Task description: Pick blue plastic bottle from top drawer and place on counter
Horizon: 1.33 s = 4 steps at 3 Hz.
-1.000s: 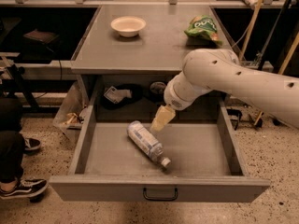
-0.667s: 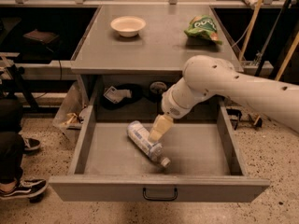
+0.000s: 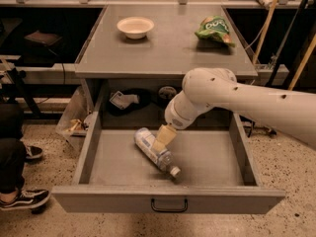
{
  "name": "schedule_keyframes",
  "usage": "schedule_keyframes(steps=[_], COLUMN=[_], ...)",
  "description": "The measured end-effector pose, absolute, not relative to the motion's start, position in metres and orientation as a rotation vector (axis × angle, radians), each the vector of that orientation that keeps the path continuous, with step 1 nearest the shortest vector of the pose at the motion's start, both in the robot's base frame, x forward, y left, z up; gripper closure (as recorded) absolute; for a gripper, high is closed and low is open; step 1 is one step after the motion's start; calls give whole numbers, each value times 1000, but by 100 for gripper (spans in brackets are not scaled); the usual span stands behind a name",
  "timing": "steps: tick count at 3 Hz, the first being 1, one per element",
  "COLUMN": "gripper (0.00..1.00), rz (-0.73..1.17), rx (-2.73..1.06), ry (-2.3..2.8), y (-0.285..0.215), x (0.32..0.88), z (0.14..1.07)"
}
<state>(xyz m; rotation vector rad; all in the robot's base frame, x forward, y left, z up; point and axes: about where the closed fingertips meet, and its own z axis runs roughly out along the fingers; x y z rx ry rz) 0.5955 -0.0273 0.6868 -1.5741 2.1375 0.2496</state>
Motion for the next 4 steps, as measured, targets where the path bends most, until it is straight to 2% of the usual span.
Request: schedule_keyframes(steps=[1,2,4], gripper=[0,0,0], rz=[142,147,380], rx=[-1488,-1400,-1544], ry=[2176,2191,2191], y=[-20,-14,-2], x=[607,614,592], z=[660,660,615])
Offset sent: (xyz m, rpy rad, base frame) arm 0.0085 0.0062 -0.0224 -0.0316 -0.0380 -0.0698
